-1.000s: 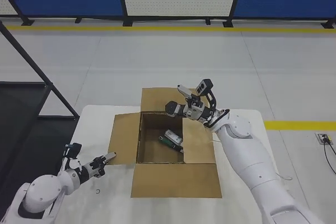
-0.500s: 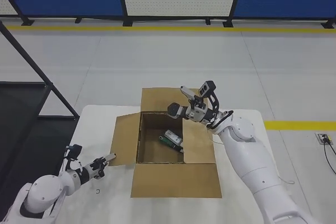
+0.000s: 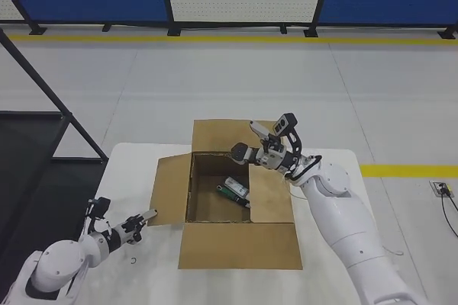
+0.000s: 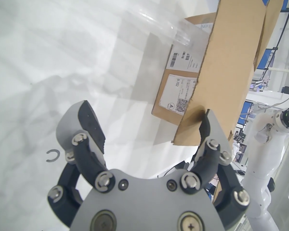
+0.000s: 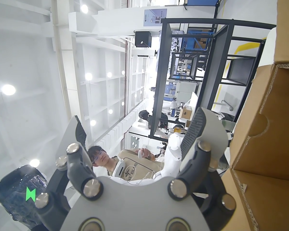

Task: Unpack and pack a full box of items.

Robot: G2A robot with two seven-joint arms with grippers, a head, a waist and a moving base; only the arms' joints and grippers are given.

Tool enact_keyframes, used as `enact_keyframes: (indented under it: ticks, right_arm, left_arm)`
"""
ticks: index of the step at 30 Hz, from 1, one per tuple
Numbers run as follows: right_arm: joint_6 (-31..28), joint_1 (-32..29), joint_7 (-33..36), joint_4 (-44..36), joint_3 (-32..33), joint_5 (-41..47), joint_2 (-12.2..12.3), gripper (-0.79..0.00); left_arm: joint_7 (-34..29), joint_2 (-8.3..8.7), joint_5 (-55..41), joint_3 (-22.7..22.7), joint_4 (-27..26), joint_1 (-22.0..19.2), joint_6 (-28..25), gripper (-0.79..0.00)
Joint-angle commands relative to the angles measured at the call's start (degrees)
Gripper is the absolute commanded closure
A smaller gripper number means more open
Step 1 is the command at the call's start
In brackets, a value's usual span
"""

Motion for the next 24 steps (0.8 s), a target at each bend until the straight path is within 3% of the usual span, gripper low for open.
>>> enact_keyframes:
  ticks: [1, 12, 24]
  right_arm:
    - [0.0, -0.1, -0.1, -0.2, 0.0, 0.0, 0.0, -0.785]
    - [-0.2, -1.5, 0.5, -2.7, 0.0, -3.7, 0.8, -0.785]
    - [1.4, -5.3, -1.7, -9.4, 2.7, -8.9, 2.7, -0.785]
  left_arm:
    - [0.1, 0.09, 0.2, -0.5, -0.4, 0.2, 0.0, -0.785]
    - [3.0, 0.83, 1.6, -6.4, -8.7, 3.4, 0.2, -0.785]
    - [5.8, 1.44, 1.9, -14.3, -24.0, 5.8, -4.9, -0.785]
